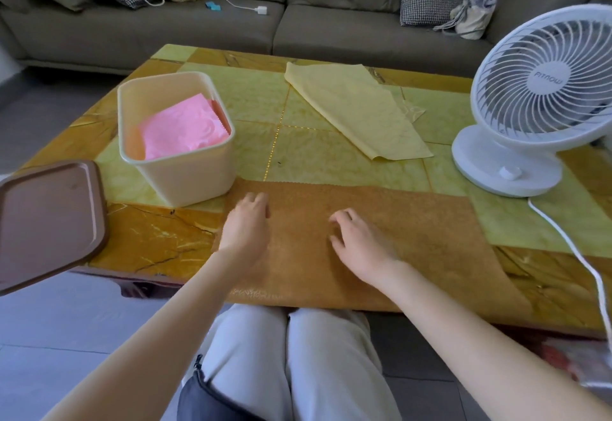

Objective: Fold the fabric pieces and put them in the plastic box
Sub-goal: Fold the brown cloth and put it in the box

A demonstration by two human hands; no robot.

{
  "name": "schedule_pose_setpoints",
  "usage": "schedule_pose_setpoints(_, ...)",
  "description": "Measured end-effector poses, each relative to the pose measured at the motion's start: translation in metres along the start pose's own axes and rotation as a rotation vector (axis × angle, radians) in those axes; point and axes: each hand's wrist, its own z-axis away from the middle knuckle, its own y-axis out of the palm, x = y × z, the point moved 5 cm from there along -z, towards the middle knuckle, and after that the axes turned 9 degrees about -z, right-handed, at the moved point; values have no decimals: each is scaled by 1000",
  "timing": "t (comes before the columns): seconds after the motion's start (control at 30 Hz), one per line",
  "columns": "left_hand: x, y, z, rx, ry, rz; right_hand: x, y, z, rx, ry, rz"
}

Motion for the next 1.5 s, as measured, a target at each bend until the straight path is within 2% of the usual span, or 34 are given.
schedule_pose_setpoints(0.07,-29,10,18,122,186,79,4,7,20,50,-6,17)
schedule_pose_setpoints(0.13,-52,21,39,240,340,21,5,9,40,51,-39,24)
schedule_pose_setpoints(0.2,-59,32,51,265,405,-81,2,10,56,35,-88,-41)
schedule_pose_setpoints(0.3,-54,31,60,243,406,-47,-8,12,80,29,-148,-103)
schedule_pose_setpoints(0.4,-52,28,67,276,439,4,-20,16,100,66,-119,-140)
schedule_pose_setpoints(0.5,-52,25,74,259,428,31,-31,23,114,127,-111,27)
schedule_pose_setpoints(0.57,-51,24,76,249,414,-8,-39,20,119,105,-96,182)
schedule_pose_setpoints(0.63,-51,24,78,269,394,-4,-46,14,122,55,-62,230)
schedule_pose_setpoints(0.73,-54,25,85,316,377,-41,-48,8,124,25,-33,208)
schedule_pose_setpoints(0.9,-60,20,98,249,333,-82,-40,-9,123,-18,34,208)
schedule_pose_setpoints(1.03,-65,17,108,262,392,-175,-33,-20,125,-21,35,212)
schedule_pose_setpoints(1.13,-61,5,104,219,318,-142,-36,-24,128,13,62,175)
schedule_pose_setpoints(1.2,-56,-3,99,259,298,-122,-44,-29,132,40,106,164)
schedule_pose_setpoints(1.4,-55,-14,82,561,401,-162,-70,-59,128,155,199,240)
schedule_pose_setpoints(1.5,-59,-21,62,616,383,-166,-77,-79,114,189,225,169)
